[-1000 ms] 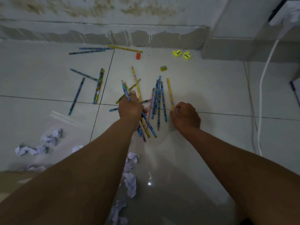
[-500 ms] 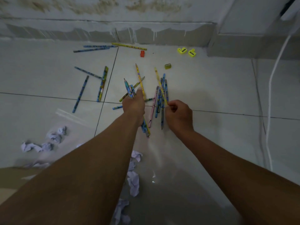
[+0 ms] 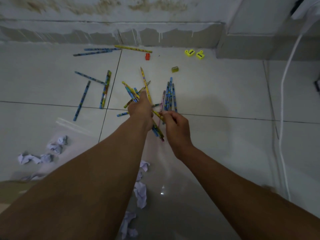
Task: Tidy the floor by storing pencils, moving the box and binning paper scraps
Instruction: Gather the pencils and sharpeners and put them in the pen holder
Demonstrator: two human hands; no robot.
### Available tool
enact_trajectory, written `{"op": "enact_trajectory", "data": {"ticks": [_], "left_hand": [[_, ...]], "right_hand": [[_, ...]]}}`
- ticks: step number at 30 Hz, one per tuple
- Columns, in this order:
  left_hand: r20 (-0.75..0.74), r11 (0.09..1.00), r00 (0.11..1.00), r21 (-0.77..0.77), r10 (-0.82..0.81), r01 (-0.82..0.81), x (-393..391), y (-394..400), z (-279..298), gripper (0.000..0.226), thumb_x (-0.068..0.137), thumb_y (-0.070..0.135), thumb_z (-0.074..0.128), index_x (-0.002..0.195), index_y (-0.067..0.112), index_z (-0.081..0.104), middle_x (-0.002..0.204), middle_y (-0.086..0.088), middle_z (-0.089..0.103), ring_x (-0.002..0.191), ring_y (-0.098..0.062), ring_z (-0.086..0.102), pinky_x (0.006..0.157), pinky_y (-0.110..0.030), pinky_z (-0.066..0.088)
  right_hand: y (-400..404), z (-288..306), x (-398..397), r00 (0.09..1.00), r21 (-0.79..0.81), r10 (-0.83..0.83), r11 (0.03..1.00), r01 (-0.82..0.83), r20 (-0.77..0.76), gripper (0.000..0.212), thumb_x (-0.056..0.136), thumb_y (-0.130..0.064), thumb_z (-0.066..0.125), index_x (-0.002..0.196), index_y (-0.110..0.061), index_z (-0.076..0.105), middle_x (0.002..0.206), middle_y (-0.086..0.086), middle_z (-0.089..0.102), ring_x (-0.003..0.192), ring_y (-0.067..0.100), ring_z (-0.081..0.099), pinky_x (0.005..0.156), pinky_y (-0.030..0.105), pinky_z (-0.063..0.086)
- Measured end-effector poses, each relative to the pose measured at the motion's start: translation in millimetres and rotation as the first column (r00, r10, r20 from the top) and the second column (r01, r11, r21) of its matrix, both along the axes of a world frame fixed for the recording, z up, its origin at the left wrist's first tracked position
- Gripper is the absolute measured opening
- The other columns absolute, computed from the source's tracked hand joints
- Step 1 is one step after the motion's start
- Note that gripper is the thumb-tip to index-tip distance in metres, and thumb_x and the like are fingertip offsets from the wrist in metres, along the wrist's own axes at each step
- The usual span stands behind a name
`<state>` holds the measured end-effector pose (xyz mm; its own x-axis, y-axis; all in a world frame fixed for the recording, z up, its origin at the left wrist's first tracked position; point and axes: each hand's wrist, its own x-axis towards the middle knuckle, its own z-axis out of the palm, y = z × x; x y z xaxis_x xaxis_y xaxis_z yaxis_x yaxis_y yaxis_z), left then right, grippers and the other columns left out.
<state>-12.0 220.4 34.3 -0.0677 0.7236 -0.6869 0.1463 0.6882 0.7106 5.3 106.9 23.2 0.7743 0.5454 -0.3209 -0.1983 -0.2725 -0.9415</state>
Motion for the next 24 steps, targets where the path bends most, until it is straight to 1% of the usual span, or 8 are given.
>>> {"op": "enact_trajectory", "data": {"ticks": [4, 9, 11, 13, 16, 19, 22, 24], "left_hand": [[0.149, 0.992, 0.989, -0.126, 0.009, 0.010, -1, -2, 3, 0.047, 0.088, 0.057, 0.061, 0.092, 0.011, 0.055, 0.070, -0.001, 0.052, 0.047, -0.014, 0.053, 0.042, -0.023, 0.043], [0.267, 0.987, 0.963, -0.162, 0.027, 0.017, -6, -8, -5, 0.042, 0.088, 0.047, 0.068, 0.081, 0.009, 0.051, 0.062, -0.004, 0.053, 0.048, -0.019, 0.054, 0.057, -0.031, 0.051], [0.233, 0.992, 0.972, -0.130, 0.030, 0.001, -6, -10, -8, 0.039, 0.088, 0.044, 0.069, 0.082, 0.008, 0.055, 0.051, -0.003, 0.052, 0.038, -0.015, 0.051, 0.047, -0.025, 0.048], [0.174, 0.996, 0.983, -0.078, 0.054, -0.041, -5, -11, -10, 0.038, 0.088, 0.042, 0.070, 0.086, 0.007, 0.056, 0.047, -0.002, 0.045, 0.028, -0.011, 0.039, 0.038, -0.018, 0.039], [0.065, 1.000, 0.998, 0.019, 0.005, -0.007, -7, -9, -17, 0.038, 0.088, 0.045, 0.067, 0.078, 0.011, 0.053, 0.052, -0.001, 0.040, 0.031, -0.010, 0.031, 0.037, -0.019, 0.031], [-0.082, 0.978, 0.985, 0.131, -0.152, 0.162, -15, -10, -28, 0.043, 0.087, 0.054, 0.064, 0.068, 0.017, 0.049, 0.054, -0.005, 0.045, 0.047, -0.020, 0.048, 0.050, -0.027, 0.041], [-0.218, 0.936, 0.944, 0.197, -0.248, 0.292, -20, -11, -36, 0.044, 0.083, 0.061, 0.063, 0.069, 0.020, 0.054, 0.070, -0.012, 0.058, 0.082, -0.031, 0.067, 0.071, -0.040, 0.053], [-0.259, 0.915, 0.924, 0.217, -0.281, 0.339, -21, -12, -38, 0.045, 0.082, 0.062, 0.064, 0.069, 0.020, 0.055, 0.071, -0.006, 0.058, 0.077, -0.031, 0.065, 0.070, -0.039, 0.055]], "right_hand": [[15, 4, -7, 0.949, -0.012, -0.161, 0.986, 0.164, -0.273, 0.027, 0.093, -0.030, 0.049, 0.086, -0.025, 0.075, 0.093, 0.000, 0.073, 0.094, 0.020, 0.068, 0.091, 0.048, 0.054], [26, 0, -8, 0.931, -0.044, -0.206, 0.978, 0.202, -0.300, 0.034, 0.094, -0.032, 0.045, 0.087, -0.019, 0.076, 0.094, 0.004, 0.075, 0.093, 0.026, 0.069, 0.090, 0.053, 0.053], [29, -3, -6, 0.934, -0.063, -0.208, 0.978, 0.198, -0.291, 0.033, 0.095, -0.031, 0.045, 0.084, -0.020, 0.075, 0.093, 0.005, 0.074, 0.092, 0.027, 0.069, 0.089, 0.053, 0.053], [31, -6, -2, 0.950, -0.088, -0.221, 0.974, 0.207, -0.219, 0.032, 0.095, -0.030, 0.047, 0.081, -0.020, 0.073, 0.088, 0.004, 0.073, 0.088, 0.026, 0.067, 0.085, 0.047, 0.054], [28, -12, 10, 0.981, -0.223, -0.169, 0.957, 0.186, 0.091, 0.029, 0.095, -0.031, 0.049, 0.076, -0.016, 0.064, 0.084, 0.006, 0.069, 0.085, 0.028, 0.063, 0.070, 0.032, 0.045], [18, -22, 27, 0.951, -0.419, 0.039, 0.903, 0.098, 0.306, 0.014, 0.091, -0.028, 0.053, 0.095, -0.023, 0.066, 0.105, 0.005, 0.066, 0.098, 0.026, 0.061, 0.078, 0.029, 0.044], [7, -32, 40, 0.885, -0.590, 0.260, 0.807, 0.020, 0.386, 0.025, 0.088, -0.031, 0.057, 0.111, -0.024, 0.063, 0.114, 0.005, 0.058, 0.107, 0.028, 0.057, 0.091, 0.040, 0.047], [1, -35, 43, 0.827, -0.647, 0.354, 0.763, 0.015, 0.436, 0.023, 0.088, -0.031, 0.057, 0.109, -0.024, 0.063, 0.115, 0.006, 0.056, 0.107, 0.030, 0.055, 0.090, 0.041, 0.044]]}}
